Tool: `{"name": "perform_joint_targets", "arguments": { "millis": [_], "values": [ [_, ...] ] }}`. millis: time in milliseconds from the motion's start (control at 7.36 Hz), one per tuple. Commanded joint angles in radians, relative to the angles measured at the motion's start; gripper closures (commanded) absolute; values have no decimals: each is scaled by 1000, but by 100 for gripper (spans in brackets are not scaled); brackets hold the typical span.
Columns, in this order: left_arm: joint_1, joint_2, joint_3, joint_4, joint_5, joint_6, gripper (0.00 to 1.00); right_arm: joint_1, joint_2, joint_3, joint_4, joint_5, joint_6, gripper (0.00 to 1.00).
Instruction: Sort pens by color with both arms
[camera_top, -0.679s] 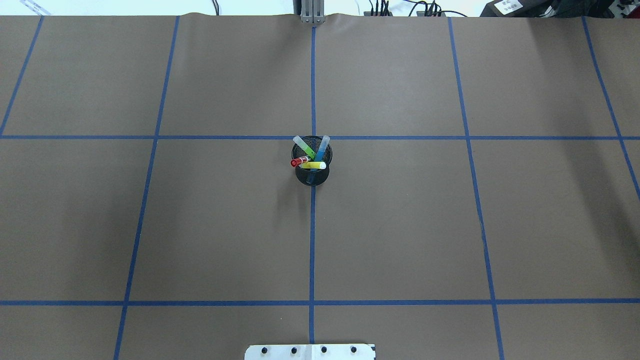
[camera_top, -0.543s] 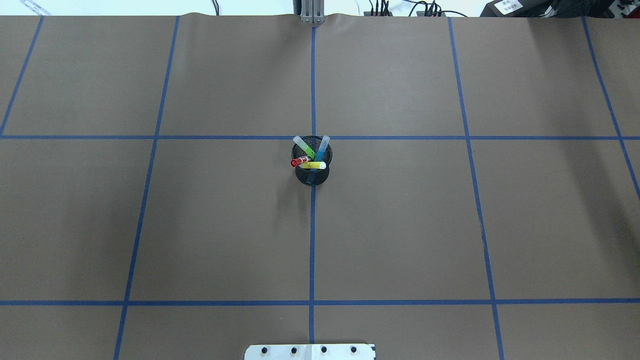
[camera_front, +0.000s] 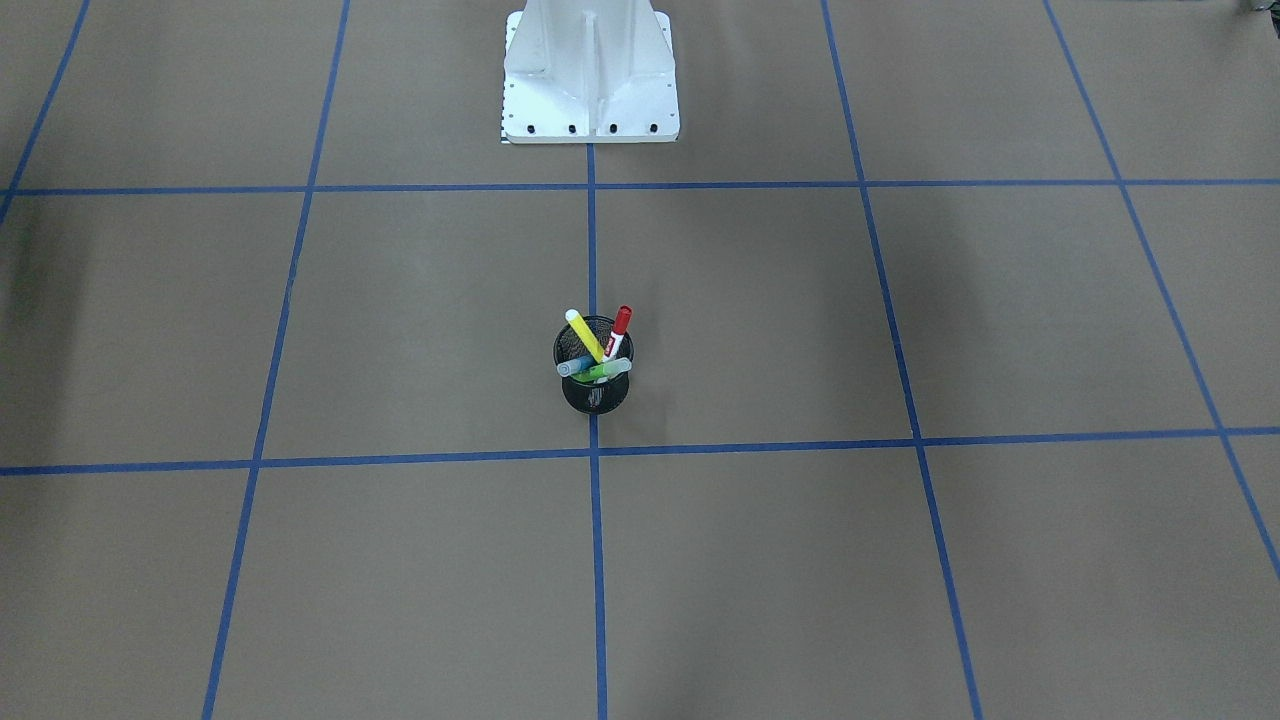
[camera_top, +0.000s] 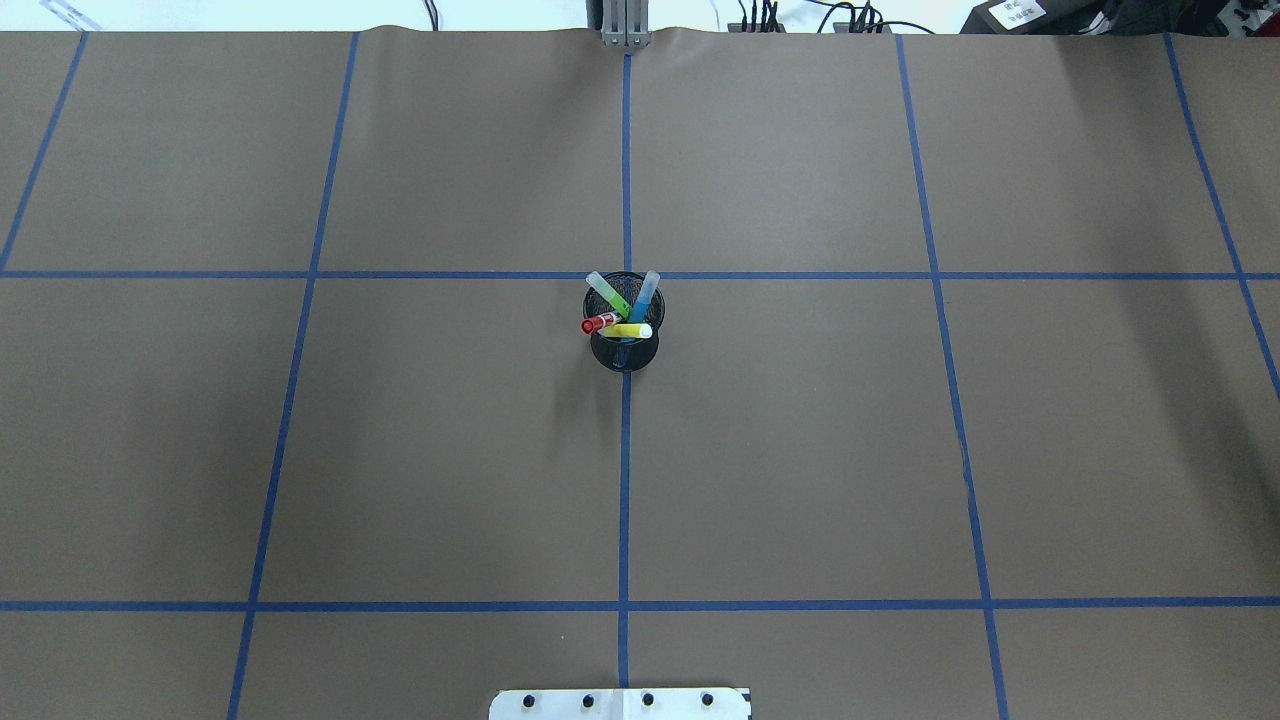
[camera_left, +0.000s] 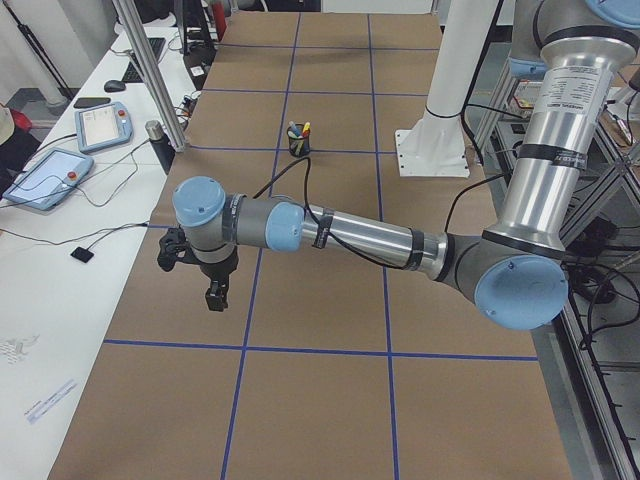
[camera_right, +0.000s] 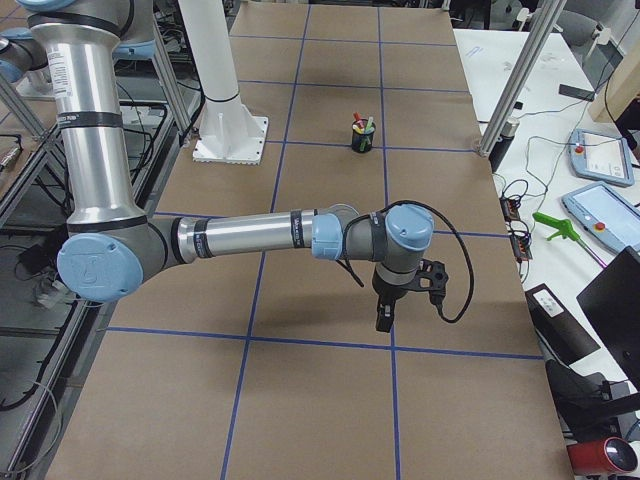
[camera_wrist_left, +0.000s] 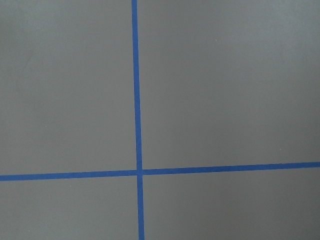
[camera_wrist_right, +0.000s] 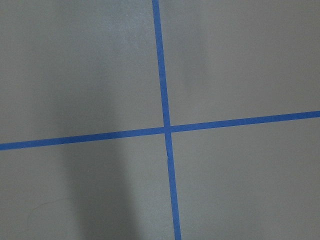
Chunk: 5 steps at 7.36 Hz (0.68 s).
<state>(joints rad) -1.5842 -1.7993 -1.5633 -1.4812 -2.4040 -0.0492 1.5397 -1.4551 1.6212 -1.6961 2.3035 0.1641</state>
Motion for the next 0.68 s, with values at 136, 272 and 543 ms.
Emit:
{"name": "perform_joint_targets", "arguments": {
  "millis": [136,272,543],
  "values": [
    [4,-20,18,-1,-1,-1,0,-96,166,29,-11,-10,284,0],
    [6,-29,34,-2,0,-1,0,-125,215,26,-8,-10,367,0],
    [7,-46,51,-1,3,-1,0,-194,324,34,-7,-4,542,1]
  ]
}}
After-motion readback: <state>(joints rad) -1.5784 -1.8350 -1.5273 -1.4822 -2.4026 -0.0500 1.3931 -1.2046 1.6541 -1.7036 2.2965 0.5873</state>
